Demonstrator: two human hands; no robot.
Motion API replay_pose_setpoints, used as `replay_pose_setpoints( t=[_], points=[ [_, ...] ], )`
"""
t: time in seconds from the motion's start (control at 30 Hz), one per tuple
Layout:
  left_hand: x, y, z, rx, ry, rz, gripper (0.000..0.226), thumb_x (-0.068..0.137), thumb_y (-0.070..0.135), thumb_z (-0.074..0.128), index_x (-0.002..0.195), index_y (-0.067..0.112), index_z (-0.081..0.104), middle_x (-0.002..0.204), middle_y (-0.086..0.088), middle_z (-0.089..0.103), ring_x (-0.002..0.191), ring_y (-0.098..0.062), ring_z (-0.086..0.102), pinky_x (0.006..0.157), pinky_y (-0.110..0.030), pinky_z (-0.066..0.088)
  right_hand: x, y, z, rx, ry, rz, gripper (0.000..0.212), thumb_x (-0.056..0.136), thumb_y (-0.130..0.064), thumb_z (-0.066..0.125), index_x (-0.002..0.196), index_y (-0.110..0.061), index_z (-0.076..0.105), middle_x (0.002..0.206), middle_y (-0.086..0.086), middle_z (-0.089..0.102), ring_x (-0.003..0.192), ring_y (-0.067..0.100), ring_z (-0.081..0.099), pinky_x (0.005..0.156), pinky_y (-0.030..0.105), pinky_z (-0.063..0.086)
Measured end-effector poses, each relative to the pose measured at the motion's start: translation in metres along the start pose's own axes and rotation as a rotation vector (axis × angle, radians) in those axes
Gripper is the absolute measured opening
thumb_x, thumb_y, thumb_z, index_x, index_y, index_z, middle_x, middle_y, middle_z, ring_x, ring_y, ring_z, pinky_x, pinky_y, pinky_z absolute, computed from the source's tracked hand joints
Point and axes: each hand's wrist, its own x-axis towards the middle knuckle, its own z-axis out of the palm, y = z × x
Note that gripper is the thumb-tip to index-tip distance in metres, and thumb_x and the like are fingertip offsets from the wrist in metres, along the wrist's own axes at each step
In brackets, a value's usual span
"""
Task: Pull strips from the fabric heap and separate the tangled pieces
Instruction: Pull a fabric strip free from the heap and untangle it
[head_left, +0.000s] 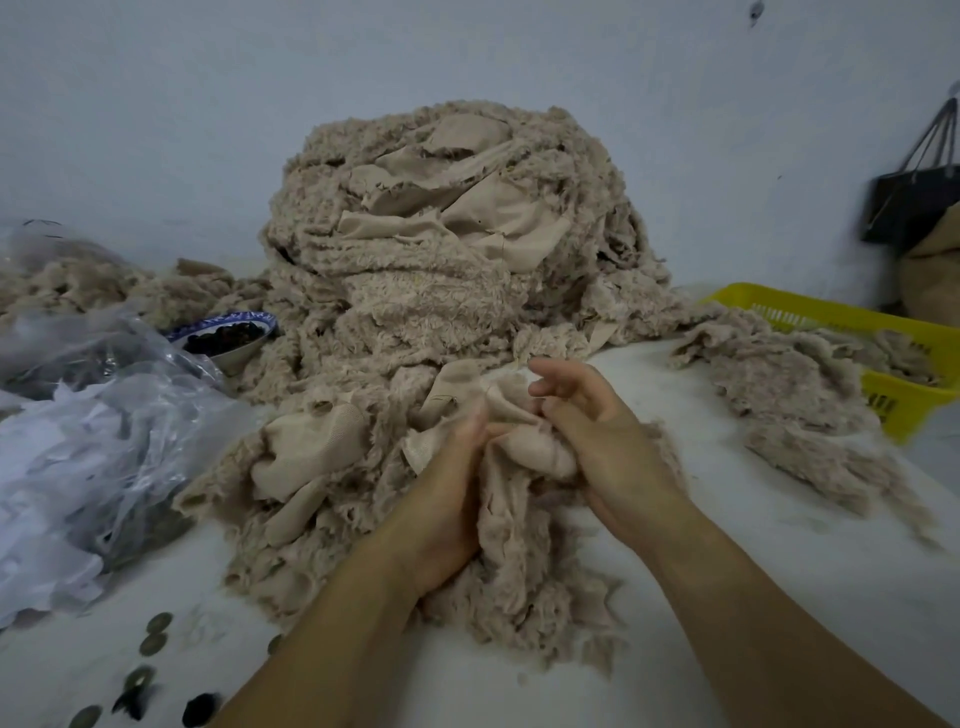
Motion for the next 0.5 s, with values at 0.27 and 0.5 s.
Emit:
replay_pose_setpoints(
  t=[0.27, 0.5],
  points=[
    [0.002, -0.005, -0.005, 0.028, 0.214, 0.088, 0.044, 0.084, 0.031, 0.070, 0.120, 0.007, 0.069, 0.116, -0.019, 0.072, 0.108, -0.029, 0.070, 0.088, -0.035, 0.058, -0.002, 0.007, 0.010, -0.313, 0.065, -0.097, 0.015, 0.100, -0.031, 0.053, 0.100, -0.043, 0.062, 0.117, -0.011, 0.059, 0.098, -0.011, 0.057, 0.078, 0.006, 0.045],
    [-0.001, -0.005, -0.002, 0.232, 0.181, 0.163, 0.029, 0.083, 0.045, 0.066, 0.074, 0.020, 0.078, 0.073, -0.007, 0.074, 0.070, -0.014, 0.073, 0.067, -0.020, 0.055, -0.002, 0.013, 0.010, -0.292, 0.019, 0.069, 0.026, 0.098, -0.041, 0.058, 0.074, -0.030, 0.060, 0.072, -0.009, 0.062, 0.070, 0.008, 0.057, 0.069, 0.031, 0.046]
  ],
)
